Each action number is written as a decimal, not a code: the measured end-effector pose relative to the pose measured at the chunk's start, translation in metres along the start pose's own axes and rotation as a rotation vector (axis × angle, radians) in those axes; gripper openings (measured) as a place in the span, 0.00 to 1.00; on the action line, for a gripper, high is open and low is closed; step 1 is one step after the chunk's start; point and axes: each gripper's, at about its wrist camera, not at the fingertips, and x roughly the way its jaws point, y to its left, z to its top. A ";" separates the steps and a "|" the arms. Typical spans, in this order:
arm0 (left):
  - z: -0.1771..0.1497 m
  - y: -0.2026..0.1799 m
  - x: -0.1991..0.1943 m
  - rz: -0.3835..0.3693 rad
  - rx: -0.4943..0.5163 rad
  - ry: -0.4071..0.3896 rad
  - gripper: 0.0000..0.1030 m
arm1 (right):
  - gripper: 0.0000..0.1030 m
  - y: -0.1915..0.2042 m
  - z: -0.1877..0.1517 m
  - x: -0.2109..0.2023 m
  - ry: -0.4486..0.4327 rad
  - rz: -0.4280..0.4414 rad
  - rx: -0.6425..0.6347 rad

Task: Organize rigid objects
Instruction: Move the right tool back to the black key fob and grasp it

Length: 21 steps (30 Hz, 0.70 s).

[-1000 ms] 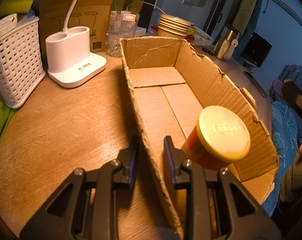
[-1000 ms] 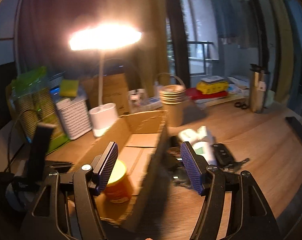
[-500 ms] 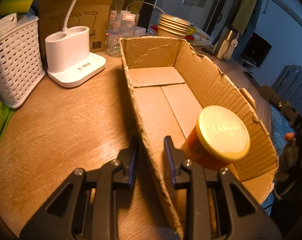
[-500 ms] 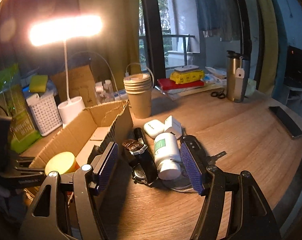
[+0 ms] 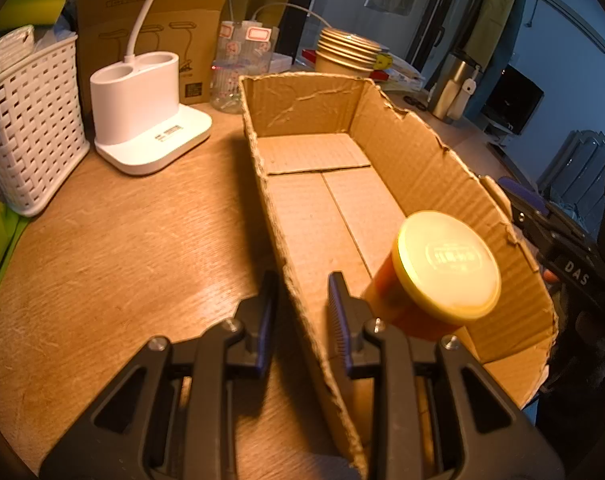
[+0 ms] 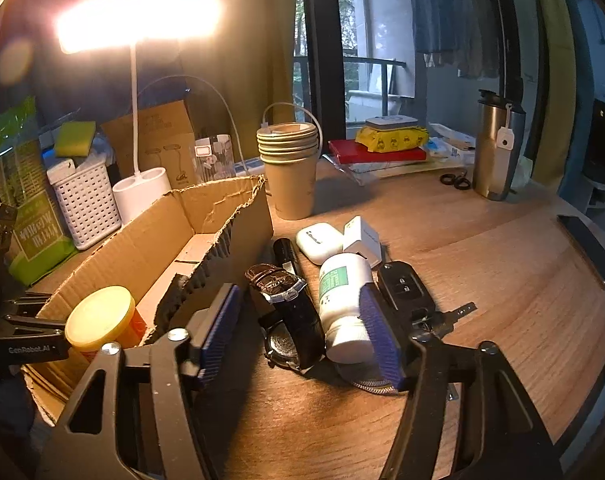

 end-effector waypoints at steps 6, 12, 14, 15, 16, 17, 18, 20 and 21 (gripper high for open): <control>0.000 -0.001 0.000 0.000 0.000 0.000 0.26 | 0.58 -0.001 -0.002 0.006 0.026 -0.006 -0.010; 0.000 -0.001 0.000 -0.001 0.000 0.000 0.27 | 0.58 -0.015 0.001 -0.004 -0.021 -0.016 0.035; 0.000 -0.001 0.000 -0.001 0.000 0.000 0.27 | 0.58 -0.023 0.003 -0.003 -0.024 -0.035 0.051; 0.000 0.000 0.000 -0.001 0.000 0.000 0.27 | 0.58 -0.026 0.003 -0.003 -0.024 -0.044 0.060; 0.000 0.000 0.000 -0.001 0.000 0.000 0.27 | 0.58 -0.030 0.003 -0.002 -0.024 -0.054 0.071; 0.000 -0.001 0.000 -0.001 0.000 0.000 0.27 | 0.58 -0.033 0.004 -0.002 -0.024 -0.062 0.080; 0.000 0.000 0.000 -0.001 0.000 0.000 0.27 | 0.58 -0.038 0.004 0.000 -0.022 -0.077 0.086; 0.000 0.000 0.000 -0.001 0.000 0.000 0.27 | 0.58 -0.046 0.005 0.005 -0.007 -0.108 0.094; 0.000 0.000 0.000 -0.001 -0.001 0.000 0.27 | 0.58 -0.049 0.005 0.007 -0.002 -0.115 0.099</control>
